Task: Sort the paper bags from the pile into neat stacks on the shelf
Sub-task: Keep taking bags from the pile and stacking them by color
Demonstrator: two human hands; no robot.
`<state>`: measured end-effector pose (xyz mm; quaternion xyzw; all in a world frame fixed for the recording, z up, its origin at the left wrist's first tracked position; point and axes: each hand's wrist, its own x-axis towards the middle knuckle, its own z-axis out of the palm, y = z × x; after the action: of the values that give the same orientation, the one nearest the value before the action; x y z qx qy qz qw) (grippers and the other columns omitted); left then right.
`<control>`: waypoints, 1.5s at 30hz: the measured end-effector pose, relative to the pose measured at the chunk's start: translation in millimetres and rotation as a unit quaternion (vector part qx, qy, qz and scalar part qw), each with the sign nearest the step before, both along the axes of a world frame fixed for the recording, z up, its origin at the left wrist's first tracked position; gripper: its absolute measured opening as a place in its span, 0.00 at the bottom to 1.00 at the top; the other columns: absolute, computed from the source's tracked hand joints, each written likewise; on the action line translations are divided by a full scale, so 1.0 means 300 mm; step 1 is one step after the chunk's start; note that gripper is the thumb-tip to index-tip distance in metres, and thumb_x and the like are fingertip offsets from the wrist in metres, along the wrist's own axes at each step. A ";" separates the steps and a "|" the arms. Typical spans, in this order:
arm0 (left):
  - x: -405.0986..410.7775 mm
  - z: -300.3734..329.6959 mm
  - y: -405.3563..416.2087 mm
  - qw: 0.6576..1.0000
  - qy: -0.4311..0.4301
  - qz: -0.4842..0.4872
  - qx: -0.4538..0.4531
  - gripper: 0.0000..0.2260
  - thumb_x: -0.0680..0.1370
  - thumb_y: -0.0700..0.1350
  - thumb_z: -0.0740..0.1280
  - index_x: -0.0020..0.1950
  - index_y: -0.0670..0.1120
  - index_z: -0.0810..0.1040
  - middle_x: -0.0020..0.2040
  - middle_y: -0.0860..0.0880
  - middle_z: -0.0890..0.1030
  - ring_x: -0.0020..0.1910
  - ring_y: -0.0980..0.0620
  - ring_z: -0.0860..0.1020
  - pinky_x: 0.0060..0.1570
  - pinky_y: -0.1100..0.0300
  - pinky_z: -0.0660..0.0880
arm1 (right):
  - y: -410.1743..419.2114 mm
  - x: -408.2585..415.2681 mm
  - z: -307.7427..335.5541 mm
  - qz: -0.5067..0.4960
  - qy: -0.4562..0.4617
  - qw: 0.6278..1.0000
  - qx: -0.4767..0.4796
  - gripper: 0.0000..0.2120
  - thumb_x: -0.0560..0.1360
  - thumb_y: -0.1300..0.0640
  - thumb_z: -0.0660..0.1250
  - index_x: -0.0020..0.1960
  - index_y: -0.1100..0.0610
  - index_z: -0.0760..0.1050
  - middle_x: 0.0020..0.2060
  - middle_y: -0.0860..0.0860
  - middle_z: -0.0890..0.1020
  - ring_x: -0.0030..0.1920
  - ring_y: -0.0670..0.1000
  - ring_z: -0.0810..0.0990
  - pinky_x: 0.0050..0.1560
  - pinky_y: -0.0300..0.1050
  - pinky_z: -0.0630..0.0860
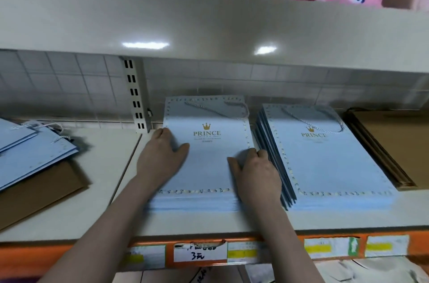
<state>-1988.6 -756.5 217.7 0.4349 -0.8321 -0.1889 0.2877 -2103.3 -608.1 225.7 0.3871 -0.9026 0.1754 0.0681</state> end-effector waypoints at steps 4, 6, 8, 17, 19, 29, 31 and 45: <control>0.000 -0.002 0.002 1.000 -0.017 0.007 0.005 0.15 0.76 0.53 0.64 0.44 0.43 0.64 0.48 0.48 0.66 0.44 0.45 0.68 0.42 0.55 0.67 | 0.007 0.004 0.001 -0.001 -0.005 1.000 0.004 0.27 0.80 0.41 0.51 0.65 0.62 0.66 0.58 0.56 0.71 0.54 0.55 0.76 0.44 0.42 0.72; 0.000 -0.001 0.003 1.000 -0.012 0.004 0.006 0.16 0.76 0.54 0.64 0.44 0.43 0.63 0.48 0.47 0.66 0.44 0.45 0.69 0.42 0.54 0.67 | 0.008 0.008 -0.001 -0.001 -0.010 1.000 -0.006 0.26 0.80 0.41 0.52 0.65 0.62 0.66 0.58 0.56 0.71 0.53 0.55 0.77 0.43 0.42 0.72; -0.001 0.003 0.002 1.000 -0.006 0.006 0.007 0.16 0.76 0.54 0.64 0.43 0.43 0.63 0.49 0.45 0.69 0.46 0.43 0.70 0.42 0.54 0.68 | 0.008 0.005 0.000 0.000 -0.016 1.000 -0.020 0.26 0.80 0.41 0.52 0.64 0.61 0.67 0.57 0.56 0.72 0.51 0.54 0.77 0.42 0.42 0.71; 0.005 0.061 0.007 0.998 -0.050 0.029 -0.017 0.21 0.76 0.56 0.65 0.56 0.39 0.71 0.61 0.41 0.73 0.59 0.40 0.71 0.55 0.50 0.70 | 0.041 -0.010 0.015 0.038 -0.057 0.997 -0.026 0.31 0.79 0.41 0.52 0.74 0.61 0.54 0.67 0.56 0.67 0.65 0.56 0.69 0.62 0.49 0.68; 0.015 0.075 0.029 0.998 -0.046 0.036 -0.027 0.23 0.76 0.55 0.65 0.61 0.39 0.71 0.64 0.41 0.71 0.62 0.40 0.70 0.58 0.50 0.69 | 0.060 -0.001 0.012 0.035 -0.041 0.998 -0.042 0.31 0.79 0.40 0.52 0.73 0.60 0.55 0.68 0.55 0.67 0.66 0.55 0.67 0.64 0.48 0.66; 0.184 0.059 0.226 0.979 -0.095 0.116 -0.140 0.31 0.76 0.54 0.66 0.72 0.38 0.64 0.72 0.37 0.64 0.72 0.40 0.60 0.70 0.50 0.57 | 0.158 0.080 -0.049 0.083 0.027 0.990 -0.111 0.26 0.74 0.50 0.67 0.65 0.65 0.70 0.57 0.59 0.76 0.59 0.61 0.74 0.60 0.54 0.72; 0.238 0.046 0.261 0.971 -0.105 0.143 -0.158 0.30 0.73 0.51 0.70 0.69 0.35 0.69 0.69 0.33 0.68 0.70 0.35 0.64 0.68 0.46 0.61 | 0.165 0.107 -0.079 0.096 0.043 0.985 -0.135 0.22 0.72 0.51 0.67 0.59 0.66 0.74 0.51 0.59 0.79 0.53 0.61 0.78 0.55 0.55 0.76; 0.709 -0.003 0.314 0.940 -0.092 0.303 -0.129 0.28 0.69 0.46 0.75 0.65 0.35 0.73 0.65 0.31 0.71 0.67 0.32 0.67 0.67 0.43 0.63 | 0.069 0.454 -0.088 0.231 0.060 0.962 -0.135 0.28 0.61 0.50 0.79 0.56 0.65 0.79 0.51 0.61 0.81 0.53 0.62 0.80 0.51 0.57 0.78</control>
<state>-1776.0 -662.3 216.9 0.6413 -0.7008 0.0575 0.3070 -1967.0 -587.5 199.4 0.5823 -0.7507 0.2832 0.1311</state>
